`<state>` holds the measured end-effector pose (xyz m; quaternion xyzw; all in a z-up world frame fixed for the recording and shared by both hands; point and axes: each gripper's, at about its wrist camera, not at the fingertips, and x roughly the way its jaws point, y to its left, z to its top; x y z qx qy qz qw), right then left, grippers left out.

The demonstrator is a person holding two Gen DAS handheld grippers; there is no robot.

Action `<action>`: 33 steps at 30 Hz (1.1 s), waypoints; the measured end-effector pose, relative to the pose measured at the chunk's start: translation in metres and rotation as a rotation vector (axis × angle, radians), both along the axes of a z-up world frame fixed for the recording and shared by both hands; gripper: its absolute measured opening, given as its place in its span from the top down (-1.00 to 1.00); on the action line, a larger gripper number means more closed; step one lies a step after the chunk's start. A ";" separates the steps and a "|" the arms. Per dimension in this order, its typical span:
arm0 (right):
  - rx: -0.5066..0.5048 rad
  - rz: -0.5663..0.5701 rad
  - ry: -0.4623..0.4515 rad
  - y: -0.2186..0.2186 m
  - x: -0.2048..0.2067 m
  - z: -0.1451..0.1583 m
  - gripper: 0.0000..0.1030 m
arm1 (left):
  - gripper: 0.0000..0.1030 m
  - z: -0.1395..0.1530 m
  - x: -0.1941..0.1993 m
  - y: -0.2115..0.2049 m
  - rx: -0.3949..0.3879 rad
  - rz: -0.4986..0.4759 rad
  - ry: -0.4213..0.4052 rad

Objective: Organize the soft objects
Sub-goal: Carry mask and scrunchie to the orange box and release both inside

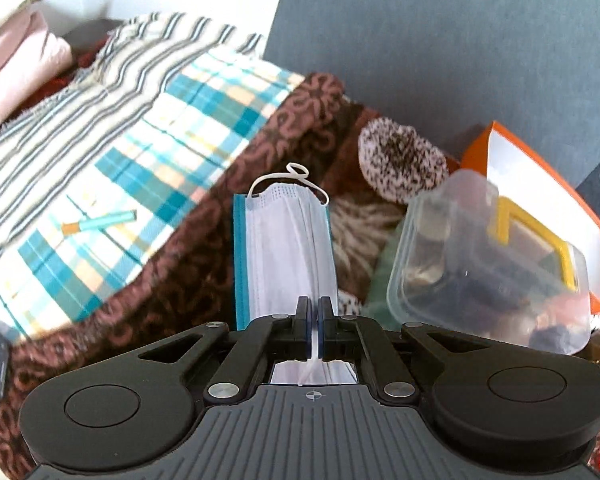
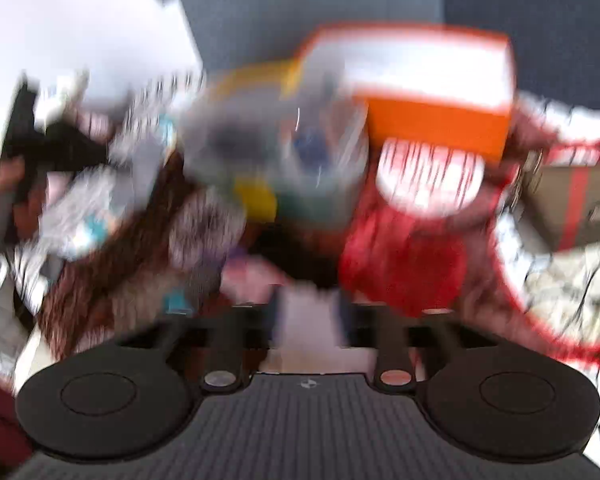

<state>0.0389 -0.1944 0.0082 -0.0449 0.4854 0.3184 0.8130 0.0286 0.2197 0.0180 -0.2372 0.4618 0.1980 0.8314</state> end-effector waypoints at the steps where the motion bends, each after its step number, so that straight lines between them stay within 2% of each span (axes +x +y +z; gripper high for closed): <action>1: -0.022 0.011 0.013 0.000 -0.004 -0.009 -0.53 | -0.11 0.001 0.001 0.000 0.002 0.002 -0.003; 6: -0.125 0.073 0.039 0.013 -0.020 -0.053 -0.48 | -0.11 -0.002 0.004 -0.002 -0.004 -0.008 0.002; 7: -0.128 0.085 0.030 0.016 -0.023 -0.058 -0.40 | -0.12 -0.002 0.005 -0.002 -0.007 -0.012 0.004; 9: -0.138 0.085 0.030 0.018 -0.024 -0.062 0.10 | -0.11 -0.002 0.007 -0.004 -0.009 -0.019 0.004; 10: -0.137 0.077 0.034 0.016 -0.024 -0.061 0.65 | -0.11 0.000 0.008 -0.005 -0.008 -0.024 0.000; 13: -0.093 0.067 0.008 0.008 -0.027 -0.046 0.74 | -0.11 0.008 0.011 -0.006 0.008 -0.046 -0.021; 19: -0.016 0.048 -0.017 -0.006 -0.012 -0.010 0.75 | -0.04 0.029 0.023 -0.004 0.036 -0.072 -0.082; 24: 0.050 0.001 -0.077 -0.010 0.012 0.020 0.75 | -0.01 0.047 0.039 -0.005 0.048 -0.101 -0.133; 29: 0.093 -0.036 -0.122 -0.008 0.030 0.033 0.75 | -0.03 0.051 0.046 -0.004 0.059 -0.119 -0.162; 30: 0.100 -0.040 -0.123 -0.007 0.031 0.033 0.75 | -0.19 0.048 0.046 -0.004 0.061 -0.130 -0.158; 31: 0.106 -0.042 -0.121 -0.006 0.031 0.032 0.75 | -0.79 0.042 0.046 -0.004 0.063 -0.142 -0.149; 32: 0.111 -0.044 -0.115 -0.006 0.031 0.032 0.75 | -1.00 0.035 0.046 -0.004 0.066 -0.165 -0.142; 33: 0.113 -0.046 -0.107 -0.006 0.031 0.030 0.75 | -1.00 0.023 0.046 -0.004 0.075 -0.186 -0.122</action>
